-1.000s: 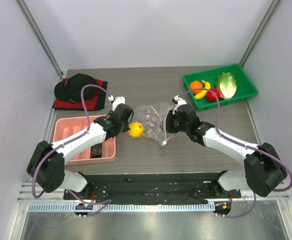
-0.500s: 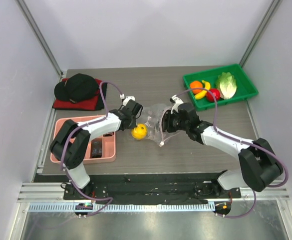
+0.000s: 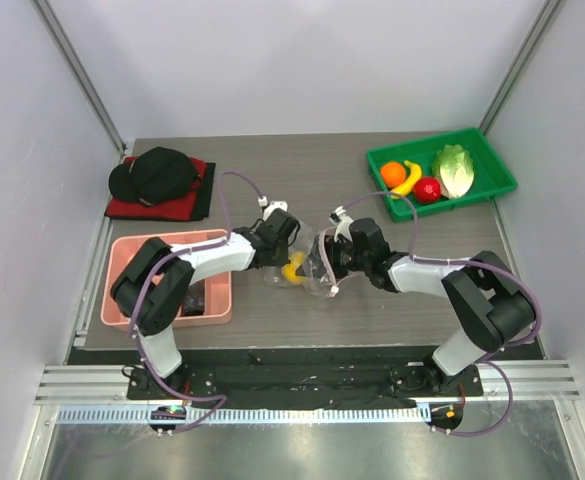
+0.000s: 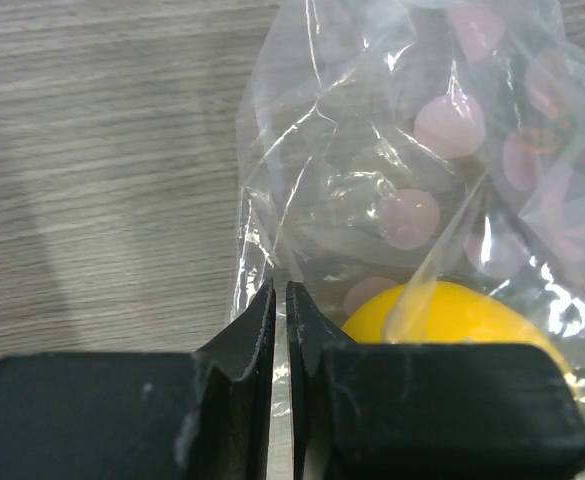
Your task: Open the zip-top bag and remove the fake food
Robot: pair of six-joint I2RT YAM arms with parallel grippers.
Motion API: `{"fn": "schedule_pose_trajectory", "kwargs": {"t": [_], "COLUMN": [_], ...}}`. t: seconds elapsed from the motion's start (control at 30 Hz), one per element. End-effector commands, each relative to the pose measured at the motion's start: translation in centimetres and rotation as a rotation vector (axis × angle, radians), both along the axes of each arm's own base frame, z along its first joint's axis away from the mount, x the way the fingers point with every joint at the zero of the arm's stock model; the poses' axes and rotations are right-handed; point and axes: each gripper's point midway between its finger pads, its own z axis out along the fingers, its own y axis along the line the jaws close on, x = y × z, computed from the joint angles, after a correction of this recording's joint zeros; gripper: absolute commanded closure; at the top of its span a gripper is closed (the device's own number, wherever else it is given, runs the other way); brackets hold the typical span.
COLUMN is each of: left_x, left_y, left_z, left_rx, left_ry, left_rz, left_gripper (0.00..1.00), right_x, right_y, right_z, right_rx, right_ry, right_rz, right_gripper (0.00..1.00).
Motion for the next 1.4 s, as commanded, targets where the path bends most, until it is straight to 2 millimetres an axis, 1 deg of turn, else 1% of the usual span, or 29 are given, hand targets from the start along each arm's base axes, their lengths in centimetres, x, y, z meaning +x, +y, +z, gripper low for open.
{"fn": "schedule_pose_trajectory", "kwargs": {"t": [0.0,0.17,0.2,0.23,0.3,0.33,0.37,0.47,0.53,0.6,0.67,0.73,0.83,0.9,0.93,0.97,1.0,1.03,1.07,1.1,1.13,1.17,1.2,1.23,1.27,1.3,1.33,1.37], "left_x": [0.1,-0.9,-1.1,-1.2,-1.8,-1.8,-2.1,-2.5,-2.5,-2.8,-3.1,-3.3,-3.4,-3.4,-3.5,-3.5,-3.4,-3.1,-3.2,-3.1,-2.9,-3.0,-3.1,-3.1,-3.1,-3.3,-3.4,-3.8], "left_y": [-2.7,-4.5,-4.8,-4.9,-4.9,-4.6,-4.0,-3.7,-4.1,-5.0,-5.4,-5.4,-5.1,-4.7,-4.4,-4.0,-3.6,-3.3,-2.8,-2.6,-2.4,-2.1,-2.0,-1.7,-1.5,-1.3,-1.1,-1.1], "left_z": [0.3,0.1,0.1,-0.1,-0.4,0.0,-0.4,0.1,0.3,-0.1,-0.7,-1.1,-1.3,-1.2,-1.2,-1.3,-1.2,-0.4,-0.4,0.2,1.3,1.9,2.5,3.1,4.6,5.2,6.0,7.3], "left_rx": [-0.085,-0.108,-0.111,-0.11,-0.102,-0.101,-0.086,-0.091,-0.112,-0.134,-0.143,-0.144,-0.139,-0.122,-0.113,-0.095,-0.074,-0.061,-0.038,-0.028,-0.027,-0.025,-0.028,-0.026,-0.045,-0.043,-0.049,-0.075], "left_ry": [-0.014,-0.008,-0.004,-0.001,0.007,-0.004,-0.005,-0.03,-0.036,-0.006,0.017,0.021,0.013,0.004,0.002,0.003,-0.007,-0.031,-0.028,-0.04,-0.067,-0.077,-0.088,-0.102,-0.135,-0.141,-0.152,-0.168], "left_rz": [-0.022,-0.069,-0.075,-0.081,-0.091,-0.086,-0.088,-0.123,-0.138,-0.169,-0.182,-0.184,-0.181,-0.18,-0.183,-0.179,-0.183,-0.174,-0.176,-0.183,-0.178,-0.181,-0.188,-0.191,-0.19,-0.193,-0.199,-0.218], "left_gripper": [0.93,0.94,0.94,0.94,0.94,0.94,0.94,0.91,0.91,0.91,0.92,0.92,0.93,0.93,0.93,0.92,0.92,0.91,0.88,0.86,0.82,0.71,0.65,0.6,0.51,0.47,0.43,0.36], "right_x": [0.7,1.2,1.8,2.0,2.6,2.5,2.5,2.9,3.2,3.6,4.0,4.1,4.4,4.6,4.8,4.6,4.7,5.0,4.5,4.5,4.5,3.6,3.5,3.2,2.6,2.5,2.2,1.7], "right_y": [1.6,1.8,1.6,1.4,0.7,0.4,0.1,-0.4,-0.4,-0.4,-0.2,-0.1,0.1,0.0,0.2,0.0,-0.1,-0.2,-0.8,-1.2,-1.4,-2.2,-2.7,-3.1,-3.7,-4.0,-4.5,-5.0], "right_z": [2.5,1.5,0.9,0.5,-0.1,-0.2,-0.2,0.6,0.7,0.3,-0.3,-0.5,-0.3,-0.6,-0.2,-0.3,-0.1,0.5,0.0,0.7,1.3,0.8,2.0,2.3,2.3,3.7,3.7,3.7], "right_rx": [0.092,0.058,0.037,0.015,-0.042,-0.054,-0.064,-0.059,-0.061,-0.074,-0.086,-0.091,-0.09,-0.108,-0.111,-0.127,-0.138,-0.147,-0.183,-0.198,-0.206,-0.252,-0.257,-0.265,-0.288,-0.274,-0.295,-0.309], "right_ry": [-0.089,-0.098,-0.106,-0.115,-0.147,-0.155,-0.17,-0.21,-0.224,-0.23,-0.241,-0.264,-0.318,-0.319,-0.328,-0.313,-0.304,-0.301,-0.258,-0.261,-0.26,-0.217,-0.236,-0.234,-0.218,-0.245,-0.239,-0.224], "right_rz": [0.026,0.016,-0.004,-0.012,-0.029,-0.033,-0.041,-0.066,-0.082,-0.079,-0.071,-0.045,-0.023,-0.019,-0.012,-0.013,-0.019,-0.029,-0.03,-0.046,-0.054,-0.045,-0.058,-0.067,-0.075,-0.088,-0.093,-0.095], "right_gripper": [0.19,0.13,0.11,0.09,0.09,0.09,0.08,0.05,0.04,0.03,0.02,0.01,0.0,0.05,0.08,0.21,0.31,0.36,0.38,0.42,0.48,0.53,0.55,0.58,0.62,0.64,0.67,0.69]}}
